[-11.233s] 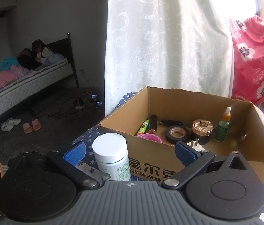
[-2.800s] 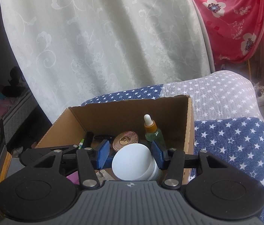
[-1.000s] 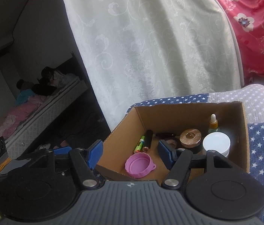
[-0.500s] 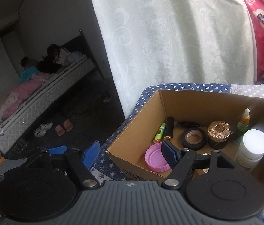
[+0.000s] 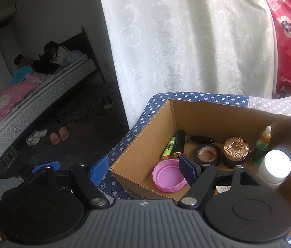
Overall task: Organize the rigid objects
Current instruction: 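Withdraw the right gripper from the box, passing over its contents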
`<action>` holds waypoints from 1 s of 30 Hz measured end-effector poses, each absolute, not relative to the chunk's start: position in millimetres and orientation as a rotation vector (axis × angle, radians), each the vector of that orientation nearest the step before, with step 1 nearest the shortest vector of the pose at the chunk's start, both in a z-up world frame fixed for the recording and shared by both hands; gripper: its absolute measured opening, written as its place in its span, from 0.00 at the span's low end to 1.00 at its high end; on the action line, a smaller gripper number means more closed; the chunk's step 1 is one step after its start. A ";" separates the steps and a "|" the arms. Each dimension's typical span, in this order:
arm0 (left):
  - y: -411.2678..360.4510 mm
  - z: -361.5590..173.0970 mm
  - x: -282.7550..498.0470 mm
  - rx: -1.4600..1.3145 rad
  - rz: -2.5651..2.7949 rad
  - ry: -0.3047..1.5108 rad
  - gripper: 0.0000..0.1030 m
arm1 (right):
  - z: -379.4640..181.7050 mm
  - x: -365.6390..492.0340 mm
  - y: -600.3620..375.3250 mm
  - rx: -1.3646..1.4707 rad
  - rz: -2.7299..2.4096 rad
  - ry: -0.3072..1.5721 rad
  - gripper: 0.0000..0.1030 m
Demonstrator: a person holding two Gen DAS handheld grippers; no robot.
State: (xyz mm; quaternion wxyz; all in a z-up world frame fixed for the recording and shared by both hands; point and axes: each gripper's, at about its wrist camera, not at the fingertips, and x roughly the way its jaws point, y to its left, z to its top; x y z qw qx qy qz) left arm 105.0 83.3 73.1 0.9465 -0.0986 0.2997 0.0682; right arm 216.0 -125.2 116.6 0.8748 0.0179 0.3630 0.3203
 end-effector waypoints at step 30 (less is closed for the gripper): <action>87.4 81.8 188.0 -0.123 0.001 0.557 1.00 | -1.7 335.7 -29.1 -0.671 0.646 1.233 0.41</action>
